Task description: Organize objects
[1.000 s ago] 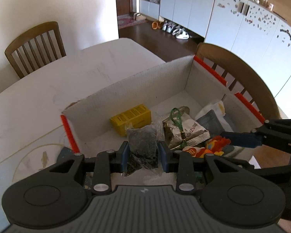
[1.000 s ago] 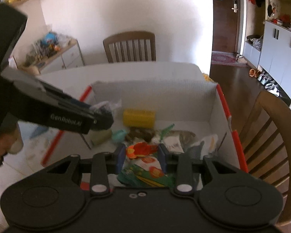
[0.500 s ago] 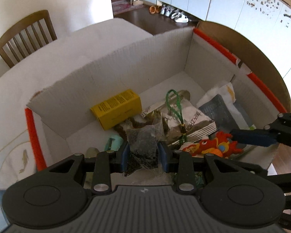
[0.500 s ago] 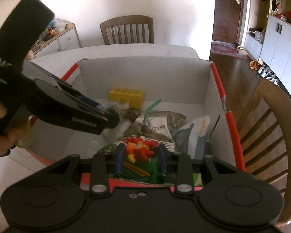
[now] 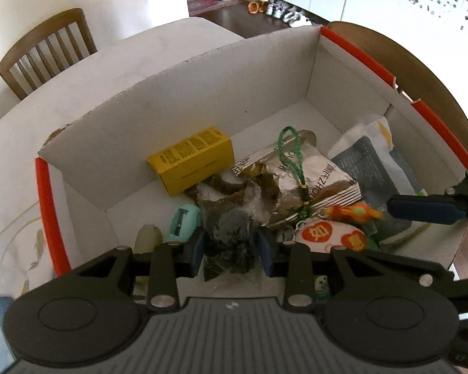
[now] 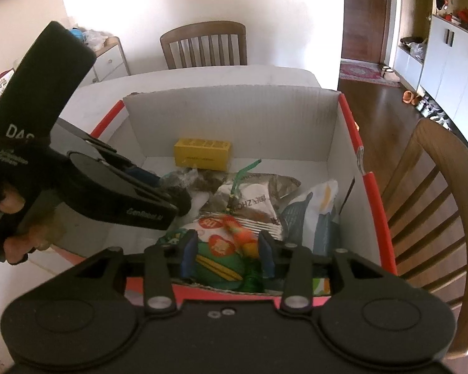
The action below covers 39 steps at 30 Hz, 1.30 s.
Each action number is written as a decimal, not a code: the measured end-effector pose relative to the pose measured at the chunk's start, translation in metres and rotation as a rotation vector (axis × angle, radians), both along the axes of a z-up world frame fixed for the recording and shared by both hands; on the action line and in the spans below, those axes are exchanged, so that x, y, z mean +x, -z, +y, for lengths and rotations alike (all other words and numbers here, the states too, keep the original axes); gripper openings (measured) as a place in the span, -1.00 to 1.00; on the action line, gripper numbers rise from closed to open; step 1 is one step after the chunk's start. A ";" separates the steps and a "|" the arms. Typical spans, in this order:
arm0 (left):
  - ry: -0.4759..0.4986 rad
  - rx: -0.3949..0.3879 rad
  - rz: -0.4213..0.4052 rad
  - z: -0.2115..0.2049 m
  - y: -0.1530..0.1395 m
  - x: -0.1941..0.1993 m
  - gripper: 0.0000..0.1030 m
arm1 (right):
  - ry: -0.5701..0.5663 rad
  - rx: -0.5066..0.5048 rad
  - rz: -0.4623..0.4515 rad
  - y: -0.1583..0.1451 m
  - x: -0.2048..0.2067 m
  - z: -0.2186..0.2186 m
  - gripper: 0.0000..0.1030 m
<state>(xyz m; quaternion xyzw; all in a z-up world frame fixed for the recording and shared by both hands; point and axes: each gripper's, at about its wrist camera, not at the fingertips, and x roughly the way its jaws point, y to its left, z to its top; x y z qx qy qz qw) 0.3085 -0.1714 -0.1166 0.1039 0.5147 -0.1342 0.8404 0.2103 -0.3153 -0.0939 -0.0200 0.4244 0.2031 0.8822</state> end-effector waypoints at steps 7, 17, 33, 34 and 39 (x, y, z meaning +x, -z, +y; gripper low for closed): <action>-0.022 -0.025 -0.048 0.005 -0.013 -0.014 -0.20 | -0.003 0.031 -0.015 -0.010 -0.007 -0.003 -0.05; -0.003 -0.071 -0.150 0.023 -0.044 -0.045 0.05 | 0.040 0.064 -0.049 -0.029 -0.023 0.001 0.02; 0.065 -0.132 -0.264 0.079 -0.083 -0.093 0.23 | 0.171 0.101 -0.129 -0.054 -0.061 0.038 0.32; 0.070 -0.138 -0.271 0.082 -0.085 -0.097 0.26 | 0.182 0.104 -0.138 -0.056 -0.064 0.039 0.36; 0.092 -0.167 -0.291 0.095 -0.092 -0.111 0.28 | 0.218 0.111 -0.162 -0.062 -0.076 0.049 0.39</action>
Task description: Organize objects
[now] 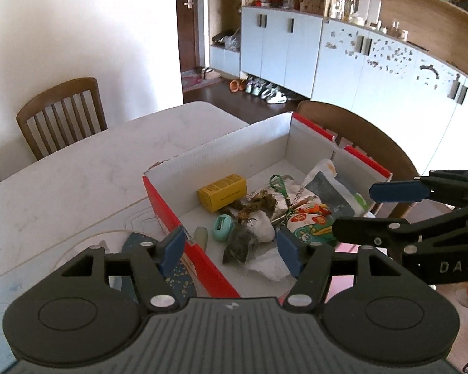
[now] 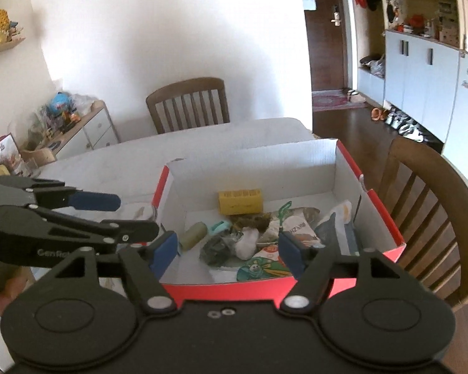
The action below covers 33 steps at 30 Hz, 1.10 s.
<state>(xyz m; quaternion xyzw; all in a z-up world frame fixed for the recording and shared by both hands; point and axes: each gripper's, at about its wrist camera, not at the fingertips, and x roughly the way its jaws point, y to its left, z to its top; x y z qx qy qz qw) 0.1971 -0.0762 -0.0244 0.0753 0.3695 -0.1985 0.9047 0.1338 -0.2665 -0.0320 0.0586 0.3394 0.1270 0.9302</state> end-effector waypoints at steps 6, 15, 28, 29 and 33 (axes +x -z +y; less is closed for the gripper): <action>0.022 -0.023 -0.038 0.011 -0.006 -0.016 0.51 | 0.046 0.007 -0.043 -0.008 -0.019 0.006 0.58; 0.048 -0.039 -0.065 0.022 -0.010 -0.032 0.83 | 0.107 0.022 -0.098 -0.014 -0.041 0.015 0.82; 0.096 -0.110 -0.118 0.041 -0.017 -0.053 1.00 | 0.152 0.048 -0.162 -0.021 -0.060 0.022 0.92; 0.099 -0.113 -0.122 0.042 -0.017 -0.055 1.00 | 0.153 0.048 -0.163 -0.021 -0.061 0.023 0.92; 0.089 -0.106 -0.160 0.045 -0.018 -0.061 1.00 | 0.154 0.046 -0.163 -0.021 -0.063 0.026 0.92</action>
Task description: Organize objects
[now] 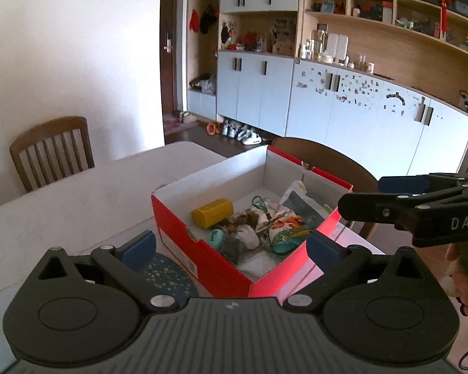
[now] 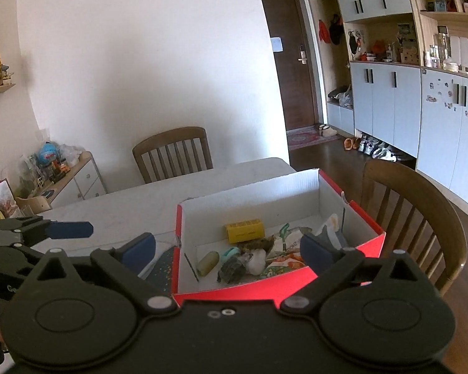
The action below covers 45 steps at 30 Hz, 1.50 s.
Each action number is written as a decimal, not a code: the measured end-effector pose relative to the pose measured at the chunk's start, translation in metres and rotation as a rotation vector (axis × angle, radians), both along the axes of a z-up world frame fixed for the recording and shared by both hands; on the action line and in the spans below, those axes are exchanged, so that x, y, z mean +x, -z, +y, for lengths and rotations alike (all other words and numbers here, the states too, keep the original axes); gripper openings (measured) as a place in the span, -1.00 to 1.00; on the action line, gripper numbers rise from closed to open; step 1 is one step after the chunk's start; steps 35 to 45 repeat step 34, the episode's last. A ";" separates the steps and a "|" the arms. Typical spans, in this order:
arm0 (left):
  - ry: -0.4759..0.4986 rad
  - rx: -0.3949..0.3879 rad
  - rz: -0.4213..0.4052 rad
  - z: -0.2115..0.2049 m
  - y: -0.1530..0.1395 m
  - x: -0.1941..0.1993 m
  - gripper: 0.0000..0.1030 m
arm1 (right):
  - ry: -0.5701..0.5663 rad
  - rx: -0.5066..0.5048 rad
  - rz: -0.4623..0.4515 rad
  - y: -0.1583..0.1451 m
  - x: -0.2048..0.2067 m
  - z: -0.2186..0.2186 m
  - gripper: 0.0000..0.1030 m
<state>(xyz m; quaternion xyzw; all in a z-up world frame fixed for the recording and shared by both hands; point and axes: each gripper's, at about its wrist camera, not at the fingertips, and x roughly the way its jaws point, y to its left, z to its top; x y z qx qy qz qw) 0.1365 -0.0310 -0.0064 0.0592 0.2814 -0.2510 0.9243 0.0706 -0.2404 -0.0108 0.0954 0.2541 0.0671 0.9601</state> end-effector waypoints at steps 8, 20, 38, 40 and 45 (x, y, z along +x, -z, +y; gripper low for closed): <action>0.009 0.011 -0.061 0.002 -0.001 -0.011 1.00 | 0.007 -0.003 0.000 0.000 -0.003 0.005 0.92; 0.037 0.008 -0.056 0.000 0.003 -0.012 1.00 | 0.021 -0.007 0.001 0.002 -0.004 0.010 0.92; 0.025 -0.011 -0.030 0.007 0.009 -0.009 1.00 | 0.027 -0.011 0.018 0.003 -0.003 0.009 0.92; 0.025 -0.011 -0.030 0.007 0.009 -0.009 1.00 | 0.027 -0.011 0.018 0.003 -0.003 0.009 0.92; 0.025 -0.011 -0.030 0.007 0.009 -0.009 1.00 | 0.027 -0.011 0.018 0.003 -0.003 0.009 0.92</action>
